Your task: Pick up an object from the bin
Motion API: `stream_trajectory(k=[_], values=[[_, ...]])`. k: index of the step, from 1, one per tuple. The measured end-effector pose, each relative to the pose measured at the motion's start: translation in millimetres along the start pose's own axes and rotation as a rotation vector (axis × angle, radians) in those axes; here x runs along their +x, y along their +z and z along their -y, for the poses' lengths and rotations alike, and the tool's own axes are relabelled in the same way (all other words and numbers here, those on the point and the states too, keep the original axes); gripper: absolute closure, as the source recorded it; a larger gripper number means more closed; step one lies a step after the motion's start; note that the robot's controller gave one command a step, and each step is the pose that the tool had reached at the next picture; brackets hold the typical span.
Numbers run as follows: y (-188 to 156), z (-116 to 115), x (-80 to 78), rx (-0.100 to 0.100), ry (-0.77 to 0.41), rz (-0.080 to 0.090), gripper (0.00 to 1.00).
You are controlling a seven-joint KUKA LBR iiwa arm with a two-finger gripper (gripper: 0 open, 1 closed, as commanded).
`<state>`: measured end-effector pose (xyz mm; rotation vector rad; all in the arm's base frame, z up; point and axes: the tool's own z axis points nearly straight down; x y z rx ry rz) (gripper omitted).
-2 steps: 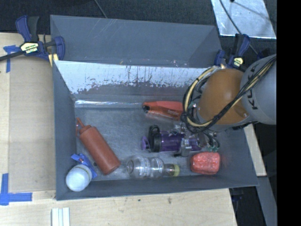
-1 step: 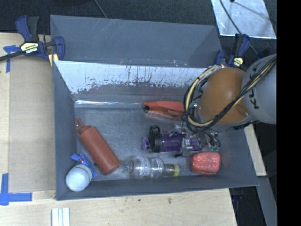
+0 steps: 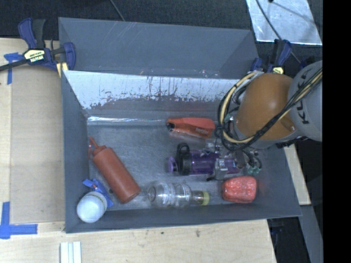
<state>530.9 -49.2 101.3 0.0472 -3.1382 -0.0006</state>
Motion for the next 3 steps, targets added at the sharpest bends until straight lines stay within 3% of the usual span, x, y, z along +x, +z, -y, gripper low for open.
stream_trajectory(k=[2, 3], values=[[-31, 1, -3.1, 0.002, 0.000, 0.011, 1.00], [-42, 0, -2.2, 0.001, 0.000, 0.006, 1.00]])
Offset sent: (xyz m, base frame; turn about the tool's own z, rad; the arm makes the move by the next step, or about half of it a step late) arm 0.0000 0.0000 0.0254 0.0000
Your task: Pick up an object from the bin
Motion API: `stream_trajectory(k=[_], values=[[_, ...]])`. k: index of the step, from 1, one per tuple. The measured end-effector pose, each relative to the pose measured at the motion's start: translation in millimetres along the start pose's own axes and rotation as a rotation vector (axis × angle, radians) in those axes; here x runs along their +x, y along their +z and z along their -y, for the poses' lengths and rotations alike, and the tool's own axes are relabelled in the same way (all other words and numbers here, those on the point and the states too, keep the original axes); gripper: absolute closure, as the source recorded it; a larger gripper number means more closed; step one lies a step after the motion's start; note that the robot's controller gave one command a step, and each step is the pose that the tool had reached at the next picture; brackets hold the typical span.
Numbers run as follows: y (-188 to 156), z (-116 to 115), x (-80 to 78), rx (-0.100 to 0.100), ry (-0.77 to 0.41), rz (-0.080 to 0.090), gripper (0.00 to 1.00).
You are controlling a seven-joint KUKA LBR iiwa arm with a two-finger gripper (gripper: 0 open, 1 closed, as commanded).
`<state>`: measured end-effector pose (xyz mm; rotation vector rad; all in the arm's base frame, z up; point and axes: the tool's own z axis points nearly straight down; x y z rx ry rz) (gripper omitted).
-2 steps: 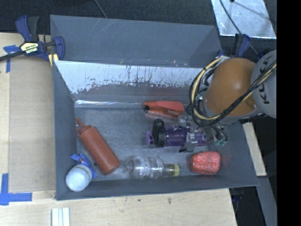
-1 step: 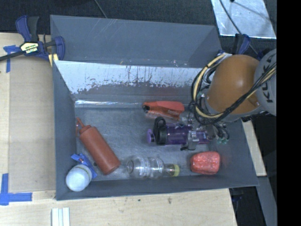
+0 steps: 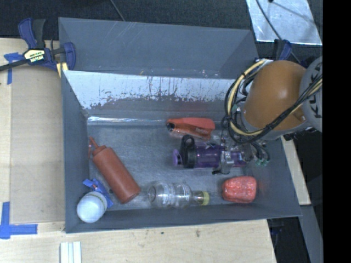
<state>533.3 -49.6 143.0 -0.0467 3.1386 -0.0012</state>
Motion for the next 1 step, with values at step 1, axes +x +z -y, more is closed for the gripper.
stream_trajectory(k=[1], values=[[-16.4, 0.0, 0.1, 0.000, 0.000, 0.000, 1.00]])
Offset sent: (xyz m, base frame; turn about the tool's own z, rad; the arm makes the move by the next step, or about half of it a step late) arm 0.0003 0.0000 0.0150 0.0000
